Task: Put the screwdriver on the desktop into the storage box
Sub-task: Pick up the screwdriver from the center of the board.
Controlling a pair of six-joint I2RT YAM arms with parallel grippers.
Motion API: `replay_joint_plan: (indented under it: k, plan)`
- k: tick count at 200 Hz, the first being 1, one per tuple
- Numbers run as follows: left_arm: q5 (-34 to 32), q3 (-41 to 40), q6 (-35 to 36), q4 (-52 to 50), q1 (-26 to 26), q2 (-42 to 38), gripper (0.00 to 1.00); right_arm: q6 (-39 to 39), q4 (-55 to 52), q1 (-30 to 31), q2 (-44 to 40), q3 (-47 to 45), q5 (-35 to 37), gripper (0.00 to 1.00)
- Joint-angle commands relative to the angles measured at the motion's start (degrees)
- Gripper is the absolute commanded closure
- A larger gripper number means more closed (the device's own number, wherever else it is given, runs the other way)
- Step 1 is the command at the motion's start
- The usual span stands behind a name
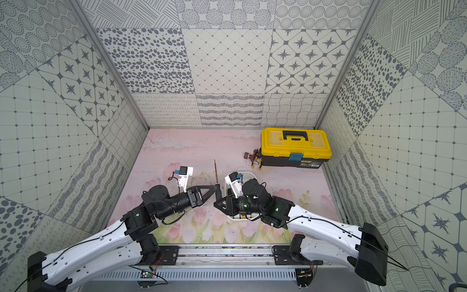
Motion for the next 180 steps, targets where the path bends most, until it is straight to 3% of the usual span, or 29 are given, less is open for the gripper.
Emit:
replay_joint_plan:
  k: [1, 43, 81, 137, 160, 180]
  plan:
    - [-2.94, 7.43, 8.92, -17.05, -0.23, 7.17, 0.23, -3.67, -7.58, 1.73, 1.97, 3.14, 7.20, 1.00]
    - [0.56, 10.83, 9.43, -18.80, -0.18, 15.75, 0.27, -4.25, -7.47, 3.39, 3.91, 4.80, 8.42, 1.00]
    - [-0.79, 10.84, 8.10, -19.62, 0.06, 16.21, 0.34, -4.06, -7.53, 3.56, 3.86, 4.65, 9.70, 1.00]
    - [-6.86, 8.47, 3.06, -20.73, 2.23, 9.82, 0.21, -3.98, -8.58, 3.45, 2.53, 4.73, 11.76, 1.00]
    - [-3.22, 7.65, 2.45, -18.41, 2.70, 10.37, 0.21, -4.22, -8.58, 3.49, 3.38, 5.53, 10.47, 1.00]
    - [0.87, 7.73, 1.94, -16.40, 2.63, 12.97, 0.30, -5.16, -8.52, 4.31, 4.49, 6.84, 9.71, 1.00]
